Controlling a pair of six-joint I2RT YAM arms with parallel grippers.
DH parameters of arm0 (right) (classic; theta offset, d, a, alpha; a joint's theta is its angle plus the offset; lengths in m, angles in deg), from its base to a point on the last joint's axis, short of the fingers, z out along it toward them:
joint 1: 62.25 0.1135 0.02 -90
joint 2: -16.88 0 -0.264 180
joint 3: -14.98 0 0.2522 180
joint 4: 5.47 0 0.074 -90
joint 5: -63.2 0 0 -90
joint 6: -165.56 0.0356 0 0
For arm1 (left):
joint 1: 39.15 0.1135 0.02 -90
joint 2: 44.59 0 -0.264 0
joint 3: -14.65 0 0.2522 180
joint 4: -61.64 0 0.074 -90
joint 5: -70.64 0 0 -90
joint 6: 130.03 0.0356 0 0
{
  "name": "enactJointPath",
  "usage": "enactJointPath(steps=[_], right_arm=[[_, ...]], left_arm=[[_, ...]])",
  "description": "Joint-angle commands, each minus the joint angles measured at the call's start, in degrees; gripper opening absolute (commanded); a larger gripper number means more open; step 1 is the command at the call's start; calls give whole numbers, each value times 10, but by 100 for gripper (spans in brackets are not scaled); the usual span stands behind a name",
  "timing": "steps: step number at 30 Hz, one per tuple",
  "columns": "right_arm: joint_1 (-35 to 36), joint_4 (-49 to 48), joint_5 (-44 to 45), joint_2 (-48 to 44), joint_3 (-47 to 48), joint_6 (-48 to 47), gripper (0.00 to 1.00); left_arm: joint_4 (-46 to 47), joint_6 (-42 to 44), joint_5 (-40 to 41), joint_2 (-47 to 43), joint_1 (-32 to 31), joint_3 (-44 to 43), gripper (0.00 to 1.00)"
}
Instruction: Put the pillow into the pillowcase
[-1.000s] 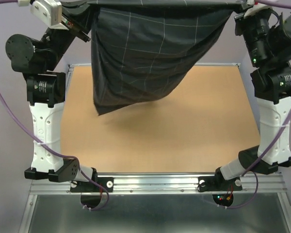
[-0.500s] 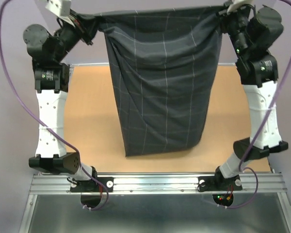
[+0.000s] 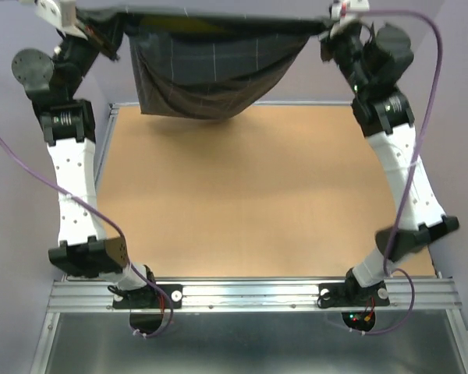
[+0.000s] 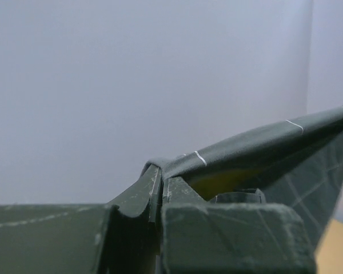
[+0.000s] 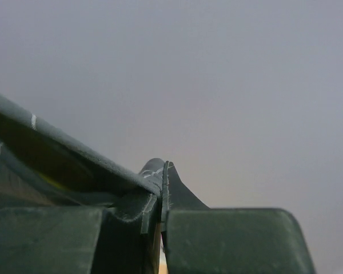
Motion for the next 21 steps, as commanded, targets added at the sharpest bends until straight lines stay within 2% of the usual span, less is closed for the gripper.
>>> enactJointPath(steps=[1,2,3,4,5,6,7,8,9,10,13,14,15,16,17,18,19,20,21], right_arm=[[-67,-59,120,-185,-295,-87,1],[-67,-59,109,-216,-361,-114,1],[-68,-56,100,-250,-426,-128,1],[-68,-39,101,-258,-516,-168,1],[-67,-35,100,-262,-565,-185,1],[-71,-36,98,-267,-605,-201,1],[-75,-34,98,-267,-638,-239,1],[-75,-25,99,-267,-696,-254,1],[-82,-19,93,-262,-717,-288,1],[-85,-10,94,-261,-739,-303,1],[-120,-2,89,-231,-784,-366,1],[-151,-2,88,-216,-784,-378,2],[-151,-2,87,-200,-784,-387,2],[-187,-2,87,-178,-771,-407,17],[-211,-2,85,-142,-757,-411,28],[-251,-2,81,-124,-723,-415,60],[-268,-1,77,-110,-700,-416,75],[-283,-1,75,-90,-681,-414,85],[-295,0,78,-84,-663,-413,89]], left_arm=[[108,65,-72,-176,58,158,0],[80,137,-101,-205,43,277,0],[34,188,-102,-235,17,334,0],[-48,289,-90,-290,-34,443,0],[-95,290,-98,-312,-65,493,0],[-146,414,-98,-348,-90,537,0],[-189,462,-69,-363,-133,577,0],[-260,502,-51,-374,-207,645,0],[-289,559,-36,-386,-236,672,0],[-327,575,-12,-388,-293,719,0],[-359,596,28,-368,-376,764,2],[-367,595,31,-356,-427,761,7],[-374,591,31,-344,-449,753,17],[-379,567,26,-316,-466,739,33],[-385,552,21,-306,-481,706,63],[-388,518,7,-289,-491,687,74],[-389,506,2,-282,-492,668,82],[-389,491,1,-278,-492,630,83],[-388,477,8,-273,-492,611,84]])
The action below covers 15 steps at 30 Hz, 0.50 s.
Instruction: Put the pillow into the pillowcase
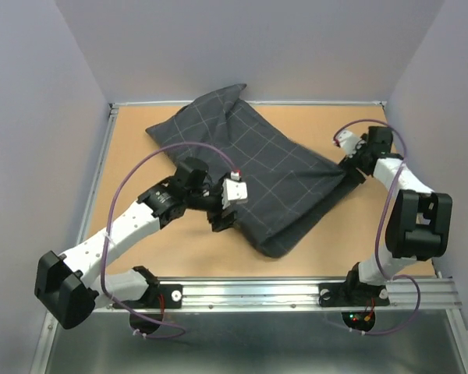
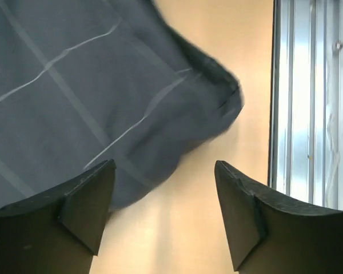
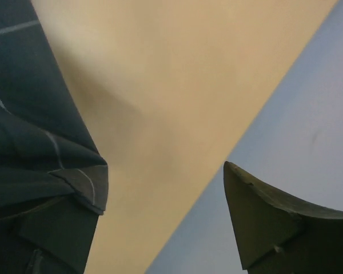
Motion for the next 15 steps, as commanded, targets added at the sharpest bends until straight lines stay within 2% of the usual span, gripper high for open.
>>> enactJointPath(steps=[1,3,4,6,8,10,11,13,15], right_arm=[[-69,-30,24,20,121,-44,89],[-73,-19,25,15,142,-53,89],[-73,-7,24,11,152,-64,90],[-70,22,28,11,181,-45,91],[-69,51,32,18,225,-14,91],[-69,57,68,44,242,-2,91],[-69,57,87,58,245,-19,92],[-73,57,139,93,265,-5,90],[-73,76,124,98,288,32,90]], left_arm=[[38,-82,26,-3,5,-137,86],[59,-115,21,5,42,-161,88],[73,-135,6,25,97,-172,89],[100,-173,13,86,151,-211,88],[113,-180,82,140,203,-263,83],[135,-174,138,215,222,-289,83],[149,-173,202,243,238,-326,82],[149,-180,235,334,266,-376,79],[149,-192,254,389,298,-456,77]])
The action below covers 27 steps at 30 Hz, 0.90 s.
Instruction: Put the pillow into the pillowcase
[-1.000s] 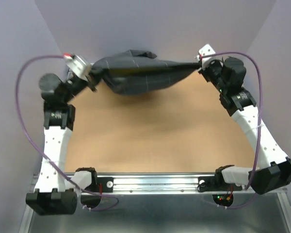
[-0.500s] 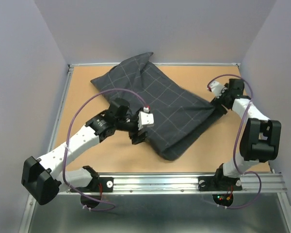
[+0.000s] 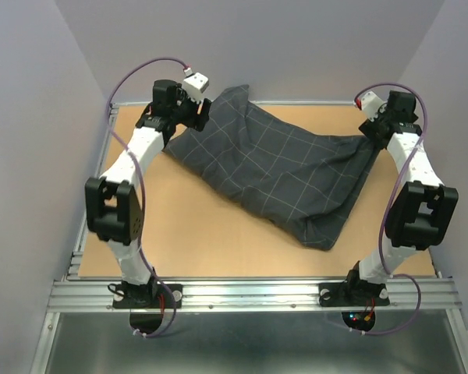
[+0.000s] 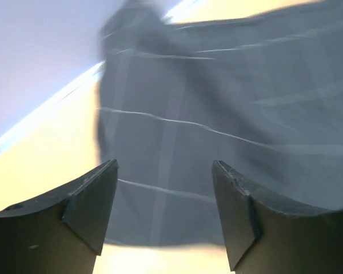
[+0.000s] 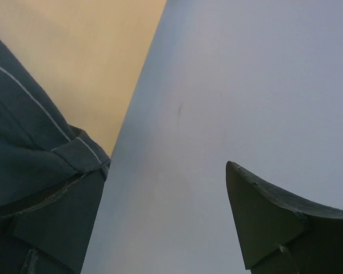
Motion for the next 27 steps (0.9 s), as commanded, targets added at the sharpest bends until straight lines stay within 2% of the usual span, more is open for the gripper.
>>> enactJointPath(steps=[1,2,4,5,7,9,10,13,14,16,17,20,23,26,27], right_arm=[[1,58,32,35,73,71,90],[5,95,20,35,84,82,90],[19,99,42,40,91,86,90],[20,99,56,47,93,82,90],[10,99,97,75,88,54,88],[-5,97,116,110,85,36,87],[-17,95,136,122,91,25,84],[-32,95,140,148,95,10,85],[-33,94,142,151,90,4,85],[-33,92,145,161,96,2,85],[-33,92,143,162,104,12,85],[-31,100,96,149,146,52,84],[-9,157,9,124,180,88,84],[36,182,-44,113,190,128,84],[55,186,-78,111,194,141,84]], left_arm=[[10,-24,110,142,52,-116,76],[7,-19,122,166,57,-164,78],[-17,8,117,237,65,-210,80],[-71,31,115,260,65,-261,77],[-135,45,82,305,69,-286,73],[-155,57,58,311,72,-261,68],[-171,68,31,304,73,-221,55],[-167,77,9,256,76,-133,28],[-167,82,6,241,82,-75,14],[-164,89,19,191,89,-20,0],[-166,91,19,172,102,31,0],[-197,117,18,101,131,96,0],[-242,192,40,36,156,180,0],[-255,228,44,-13,178,194,1],[-262,232,34,-15,195,168,6]])
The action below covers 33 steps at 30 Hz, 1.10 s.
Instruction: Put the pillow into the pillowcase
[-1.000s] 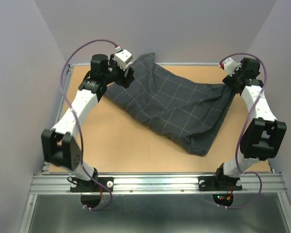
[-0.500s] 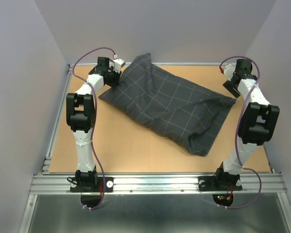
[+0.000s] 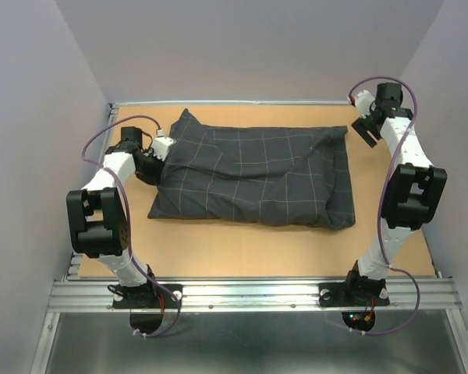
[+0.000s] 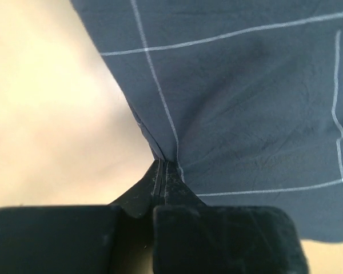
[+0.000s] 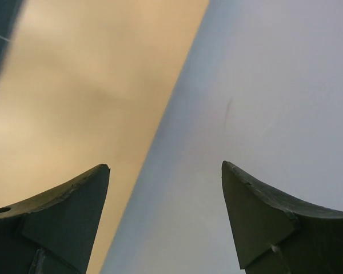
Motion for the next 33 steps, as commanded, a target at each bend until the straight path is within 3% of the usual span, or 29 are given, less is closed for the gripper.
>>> enactJointPath(steps=[1,2,5,7,13,15,22,25,28,29,31,33], right_arm=[[68,40,-128,-45,53,92,84],[75,42,-147,-40,72,110,84],[95,52,-236,-11,128,171,84],[108,52,-287,20,153,203,82],[146,52,-379,103,247,252,80],[158,51,-387,137,259,248,80],[177,36,-376,212,264,242,87],[185,36,-351,239,255,231,84],[188,28,-316,254,243,218,72],[187,23,-287,264,243,219,63],[188,18,-252,272,240,214,51],[188,12,-233,272,233,215,42]], left_arm=[[-72,66,-32,-35,40,-37,14],[-90,57,-56,-28,47,-63,29],[-79,-24,-111,9,53,-190,54],[-36,-62,-137,36,53,-223,62],[34,-224,-170,195,43,-418,63],[52,-240,-160,242,27,-476,66],[91,-280,-137,328,-6,-524,68],[101,-285,-127,338,-11,-510,61],[99,-276,-84,336,-9,-494,32],[100,-273,-67,325,-3,-490,14],[112,-272,-45,293,17,-461,0],[111,-262,-32,271,44,-435,0]])
